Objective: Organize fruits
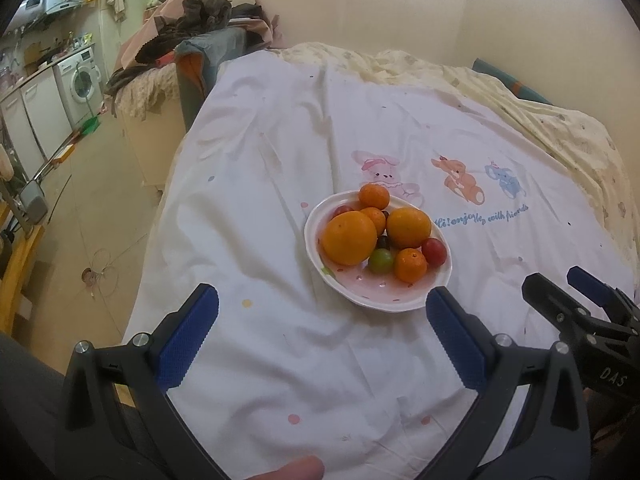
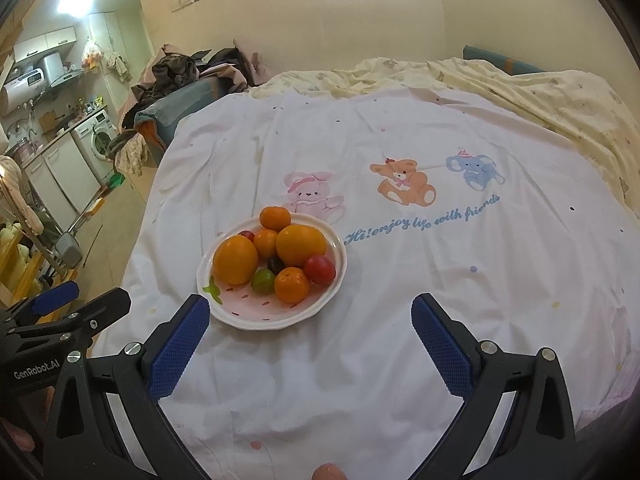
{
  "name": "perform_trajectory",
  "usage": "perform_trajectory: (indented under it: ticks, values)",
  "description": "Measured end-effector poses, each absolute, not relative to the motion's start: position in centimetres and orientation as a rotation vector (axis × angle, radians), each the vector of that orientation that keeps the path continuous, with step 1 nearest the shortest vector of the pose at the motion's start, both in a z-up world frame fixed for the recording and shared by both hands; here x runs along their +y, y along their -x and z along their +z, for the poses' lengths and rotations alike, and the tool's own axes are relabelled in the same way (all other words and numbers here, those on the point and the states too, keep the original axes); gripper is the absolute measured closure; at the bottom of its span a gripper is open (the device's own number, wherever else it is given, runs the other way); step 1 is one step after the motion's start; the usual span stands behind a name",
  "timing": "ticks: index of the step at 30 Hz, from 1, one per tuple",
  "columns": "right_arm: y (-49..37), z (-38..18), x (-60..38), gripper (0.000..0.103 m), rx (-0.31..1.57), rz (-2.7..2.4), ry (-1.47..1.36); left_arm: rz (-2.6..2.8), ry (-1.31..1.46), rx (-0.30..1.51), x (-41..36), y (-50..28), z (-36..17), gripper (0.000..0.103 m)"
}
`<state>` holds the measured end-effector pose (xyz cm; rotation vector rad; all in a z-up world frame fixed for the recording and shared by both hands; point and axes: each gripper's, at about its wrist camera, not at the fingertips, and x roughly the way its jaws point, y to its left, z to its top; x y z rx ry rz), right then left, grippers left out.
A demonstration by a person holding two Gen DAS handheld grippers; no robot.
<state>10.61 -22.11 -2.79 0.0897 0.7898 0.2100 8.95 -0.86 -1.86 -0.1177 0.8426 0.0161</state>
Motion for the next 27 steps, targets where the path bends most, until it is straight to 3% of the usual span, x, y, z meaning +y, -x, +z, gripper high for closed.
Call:
perform_trajectory:
  ticks: [27]
  values:
    - [-10.40, -2.71, -22.11, 0.000, 0.791, 0.203, -0.089, 0.025, 0.121, 0.854, -0.40, -8.96, -1.86, 0.001]
